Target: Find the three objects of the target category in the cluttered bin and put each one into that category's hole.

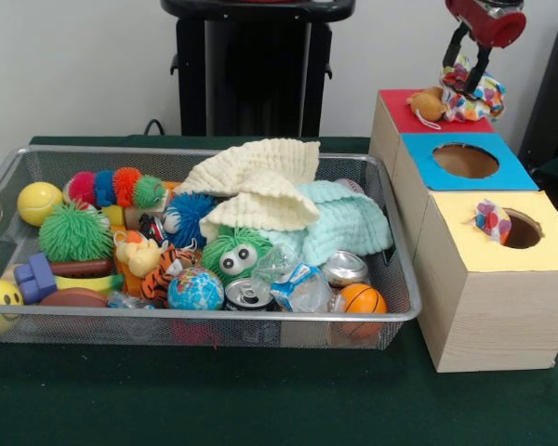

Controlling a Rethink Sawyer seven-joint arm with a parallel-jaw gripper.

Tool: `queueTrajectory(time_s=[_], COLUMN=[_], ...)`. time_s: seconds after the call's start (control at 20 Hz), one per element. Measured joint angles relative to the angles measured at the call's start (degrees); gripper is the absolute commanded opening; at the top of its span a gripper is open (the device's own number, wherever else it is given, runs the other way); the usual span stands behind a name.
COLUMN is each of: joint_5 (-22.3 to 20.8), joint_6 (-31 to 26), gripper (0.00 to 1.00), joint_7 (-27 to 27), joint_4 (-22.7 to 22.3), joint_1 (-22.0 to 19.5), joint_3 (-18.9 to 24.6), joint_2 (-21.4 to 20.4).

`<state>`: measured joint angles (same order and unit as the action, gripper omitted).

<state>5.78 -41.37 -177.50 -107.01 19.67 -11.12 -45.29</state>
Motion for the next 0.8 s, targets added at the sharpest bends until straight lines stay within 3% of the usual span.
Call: queueTrajectory(time_s=[0.6,0.65,0.8], joint_5=[1.5,1.5,1.7], joint_6=[4.5,5.8,6.0], gripper=[1.0,0.0,0.0], joint_7=[0.0,0.0,0.0], joint_4=[0.1,0.2,0.2], joint_1=[-0.6,-0.8,-0.8], joint_3=[0.0,0.0,0.0], joint_2=[3.8,4.9,5.4])
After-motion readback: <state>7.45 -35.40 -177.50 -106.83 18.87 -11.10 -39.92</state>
